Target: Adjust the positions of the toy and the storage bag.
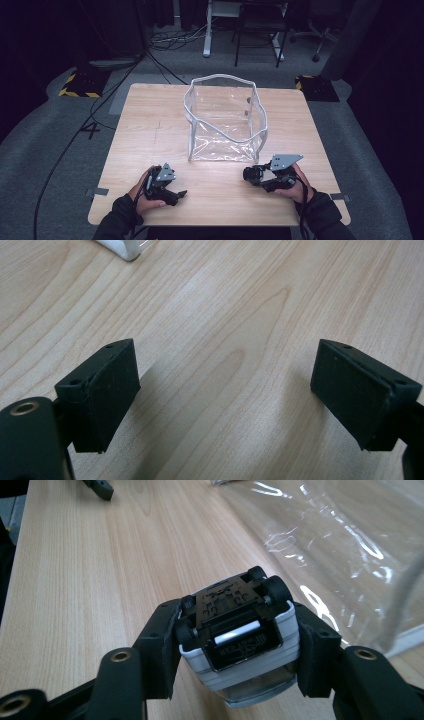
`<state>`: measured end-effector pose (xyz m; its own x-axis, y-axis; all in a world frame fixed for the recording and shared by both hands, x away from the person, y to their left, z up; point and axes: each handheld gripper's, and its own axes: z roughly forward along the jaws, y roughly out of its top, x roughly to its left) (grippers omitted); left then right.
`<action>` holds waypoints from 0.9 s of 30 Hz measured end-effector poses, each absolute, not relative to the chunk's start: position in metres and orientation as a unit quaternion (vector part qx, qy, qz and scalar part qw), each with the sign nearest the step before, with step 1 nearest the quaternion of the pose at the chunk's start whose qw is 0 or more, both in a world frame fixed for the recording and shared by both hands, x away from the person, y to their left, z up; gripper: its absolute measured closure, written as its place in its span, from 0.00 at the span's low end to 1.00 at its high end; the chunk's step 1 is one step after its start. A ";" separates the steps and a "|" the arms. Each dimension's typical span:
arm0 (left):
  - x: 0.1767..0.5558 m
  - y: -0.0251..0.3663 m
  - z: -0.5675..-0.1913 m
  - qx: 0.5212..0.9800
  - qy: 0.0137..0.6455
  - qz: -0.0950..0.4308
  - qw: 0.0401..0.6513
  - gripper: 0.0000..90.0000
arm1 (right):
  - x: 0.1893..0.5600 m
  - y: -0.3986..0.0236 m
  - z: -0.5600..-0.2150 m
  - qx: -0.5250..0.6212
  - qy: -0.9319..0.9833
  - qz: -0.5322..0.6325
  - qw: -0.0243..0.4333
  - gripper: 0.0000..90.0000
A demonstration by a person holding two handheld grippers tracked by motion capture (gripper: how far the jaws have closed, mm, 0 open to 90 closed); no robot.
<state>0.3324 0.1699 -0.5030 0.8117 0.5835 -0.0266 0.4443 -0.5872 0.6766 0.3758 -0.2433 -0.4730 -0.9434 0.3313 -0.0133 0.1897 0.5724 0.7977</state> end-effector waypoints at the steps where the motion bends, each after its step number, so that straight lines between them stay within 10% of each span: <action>1: 0.332 0.170 -0.503 0.885 0.290 0.099 0.349 0.14 | 0.375 -0.245 -0.471 0.154 0.882 0.439 0.078 0.50; 27: 0.333 0.170 -0.503 0.887 0.287 0.099 0.348 0.14 | 0.378 -0.257 -0.447 0.192 0.863 0.453 0.113 0.51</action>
